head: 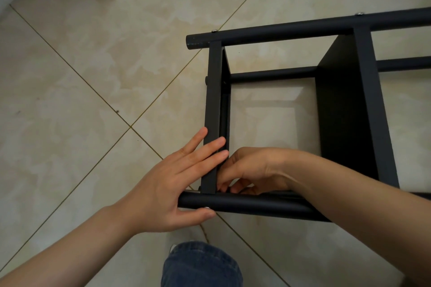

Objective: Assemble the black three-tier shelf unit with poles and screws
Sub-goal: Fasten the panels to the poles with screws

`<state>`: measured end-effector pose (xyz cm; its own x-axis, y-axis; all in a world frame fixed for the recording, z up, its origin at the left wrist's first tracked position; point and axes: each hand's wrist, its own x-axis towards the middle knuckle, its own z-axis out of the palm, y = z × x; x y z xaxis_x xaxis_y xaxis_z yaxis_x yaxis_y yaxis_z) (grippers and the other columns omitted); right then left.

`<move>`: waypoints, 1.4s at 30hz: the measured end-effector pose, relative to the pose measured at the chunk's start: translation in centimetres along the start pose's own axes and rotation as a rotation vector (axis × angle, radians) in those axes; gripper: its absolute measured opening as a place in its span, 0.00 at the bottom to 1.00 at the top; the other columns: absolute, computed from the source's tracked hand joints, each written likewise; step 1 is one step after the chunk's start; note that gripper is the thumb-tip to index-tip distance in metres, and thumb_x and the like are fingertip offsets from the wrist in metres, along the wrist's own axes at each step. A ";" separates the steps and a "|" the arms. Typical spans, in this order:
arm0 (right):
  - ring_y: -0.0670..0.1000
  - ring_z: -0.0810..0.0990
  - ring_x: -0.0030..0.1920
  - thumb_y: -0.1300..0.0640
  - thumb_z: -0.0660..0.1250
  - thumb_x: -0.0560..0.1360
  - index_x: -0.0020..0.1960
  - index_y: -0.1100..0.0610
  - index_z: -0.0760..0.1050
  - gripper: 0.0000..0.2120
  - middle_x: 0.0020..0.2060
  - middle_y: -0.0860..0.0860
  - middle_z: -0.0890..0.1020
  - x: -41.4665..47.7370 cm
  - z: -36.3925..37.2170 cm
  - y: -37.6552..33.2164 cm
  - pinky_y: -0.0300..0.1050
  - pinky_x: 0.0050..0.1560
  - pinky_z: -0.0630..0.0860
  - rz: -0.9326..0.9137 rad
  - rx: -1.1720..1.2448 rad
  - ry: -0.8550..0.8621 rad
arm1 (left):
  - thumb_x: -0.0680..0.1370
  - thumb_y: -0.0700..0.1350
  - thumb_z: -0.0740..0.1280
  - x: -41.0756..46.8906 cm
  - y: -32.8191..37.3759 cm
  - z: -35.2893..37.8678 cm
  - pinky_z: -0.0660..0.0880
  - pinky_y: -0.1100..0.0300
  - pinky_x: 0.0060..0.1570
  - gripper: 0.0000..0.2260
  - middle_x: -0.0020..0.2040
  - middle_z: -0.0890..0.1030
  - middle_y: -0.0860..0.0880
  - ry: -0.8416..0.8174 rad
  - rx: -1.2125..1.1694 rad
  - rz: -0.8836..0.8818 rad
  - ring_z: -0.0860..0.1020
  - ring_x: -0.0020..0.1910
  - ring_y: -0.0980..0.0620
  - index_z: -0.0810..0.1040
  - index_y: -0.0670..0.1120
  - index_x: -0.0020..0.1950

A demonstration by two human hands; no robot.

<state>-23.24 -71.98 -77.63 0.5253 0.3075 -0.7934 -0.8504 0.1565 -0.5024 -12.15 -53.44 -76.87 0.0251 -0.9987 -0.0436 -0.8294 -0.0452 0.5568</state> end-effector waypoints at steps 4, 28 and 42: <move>0.48 0.75 0.38 0.62 0.70 0.74 0.33 0.52 0.79 0.12 0.37 0.50 0.80 0.1 0.1 0.1 0.43 0.48 0.72 -0.027 0.036 0.023 | 0.78 0.59 0.68 0.1 0.1 0.0 0.55 0.61 0.78 0.37 0.83 0.57 0.51 0.004 0.015 0.005 0.51 0.82 0.43 0.59 0.47 0.81; 0.47 0.76 0.37 0.61 0.70 0.75 0.32 0.52 0.83 0.14 0.39 0.51 0.83 0.0 -0.8 0.4 0.41 0.47 0.72 -0.051 0.055 -0.088 | 0.77 0.60 0.68 0.1 0.2 0.1 0.56 0.60 0.78 0.37 0.83 0.58 0.52 0.008 -0.014 0.000 0.51 0.82 0.43 0.59 0.48 0.81; 0.46 0.76 0.36 0.60 0.70 0.75 0.33 0.52 0.83 0.12 0.38 0.51 0.82 -0.1 -0.9 0.4 0.38 0.43 0.73 -0.028 0.049 -0.089 | 0.78 0.61 0.67 0.0 0.1 0.2 0.56 0.59 0.78 0.36 0.83 0.57 0.52 0.000 -0.011 -0.001 0.51 0.82 0.43 0.59 0.48 0.82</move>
<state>-23.65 -72.75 -78.03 0.5456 0.3845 -0.7446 -0.8372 0.2108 -0.5046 -12.28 -53.45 -76.97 0.0261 -0.9987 -0.0442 -0.8234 -0.0465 0.5655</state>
